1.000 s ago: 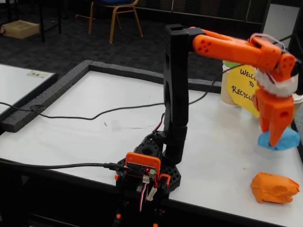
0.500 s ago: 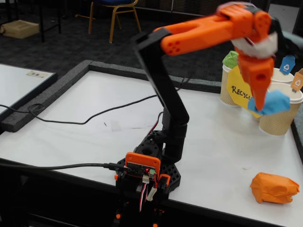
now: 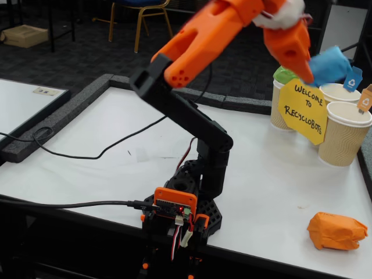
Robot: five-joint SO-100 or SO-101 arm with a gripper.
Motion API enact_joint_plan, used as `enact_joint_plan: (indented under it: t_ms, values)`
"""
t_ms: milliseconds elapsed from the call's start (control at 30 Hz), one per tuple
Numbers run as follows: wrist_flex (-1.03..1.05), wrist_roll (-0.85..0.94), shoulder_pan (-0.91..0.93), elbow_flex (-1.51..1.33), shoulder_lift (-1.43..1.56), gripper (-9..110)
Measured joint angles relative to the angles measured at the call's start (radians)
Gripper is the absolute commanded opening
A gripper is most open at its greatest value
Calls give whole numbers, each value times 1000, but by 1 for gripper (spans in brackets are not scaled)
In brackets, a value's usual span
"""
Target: Sort rubbish by color.
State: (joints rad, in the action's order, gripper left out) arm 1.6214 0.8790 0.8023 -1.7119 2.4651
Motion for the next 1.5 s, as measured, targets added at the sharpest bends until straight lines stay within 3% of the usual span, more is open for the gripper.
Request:
enact_joint_plan:
  t_ms: [533, 1033, 1500]
  values:
    - [28, -268, -236, 144, 20, 0]
    - [-51, -344, -321, 153, 14, 0]
    - [-295, -347, -298, 333, -371, 0]
